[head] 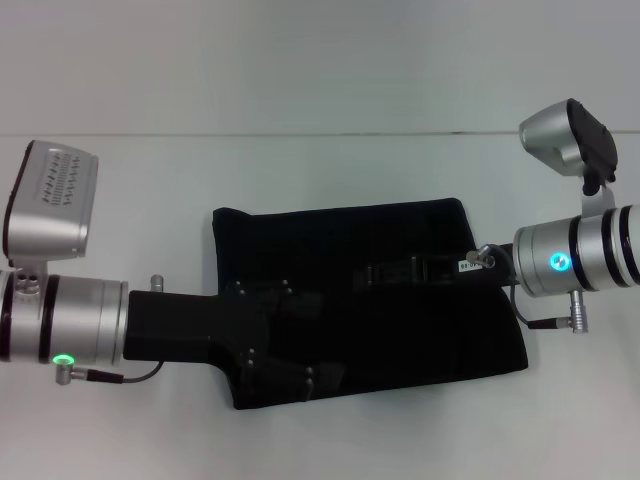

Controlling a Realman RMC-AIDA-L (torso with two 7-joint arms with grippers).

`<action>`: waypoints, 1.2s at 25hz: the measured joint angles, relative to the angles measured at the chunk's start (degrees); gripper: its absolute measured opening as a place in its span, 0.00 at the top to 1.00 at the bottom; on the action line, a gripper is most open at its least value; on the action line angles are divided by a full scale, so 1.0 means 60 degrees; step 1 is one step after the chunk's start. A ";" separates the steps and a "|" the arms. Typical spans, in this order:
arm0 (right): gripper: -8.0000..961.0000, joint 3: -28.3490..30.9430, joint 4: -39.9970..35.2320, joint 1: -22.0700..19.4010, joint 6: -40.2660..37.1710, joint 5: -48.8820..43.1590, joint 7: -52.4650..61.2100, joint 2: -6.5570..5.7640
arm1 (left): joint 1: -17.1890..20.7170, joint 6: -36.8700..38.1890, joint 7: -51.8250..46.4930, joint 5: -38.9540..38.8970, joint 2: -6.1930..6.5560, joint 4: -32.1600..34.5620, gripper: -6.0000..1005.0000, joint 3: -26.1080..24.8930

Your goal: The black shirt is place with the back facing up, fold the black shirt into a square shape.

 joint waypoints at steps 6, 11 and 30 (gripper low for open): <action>0.09 0.0012 0.0002 0.0000 0.0091 0.0000 0.0004 0.0052 | 0.0001 -0.0008 0.0031 0.0000 -0.0001 0.0001 0.06 -0.0001; 0.16 0.0085 0.0001 -0.0065 0.0231 0.0090 -0.0070 0.0118 | 0.0005 -0.0025 0.0037 0.0000 0.0006 0.0012 0.06 0.0000; 0.80 0.0092 0.0279 -0.0118 0.0815 0.0855 -0.0892 0.0190 | 0.0009 -0.0122 -0.0034 0.0012 0.0026 0.0001 0.05 0.0044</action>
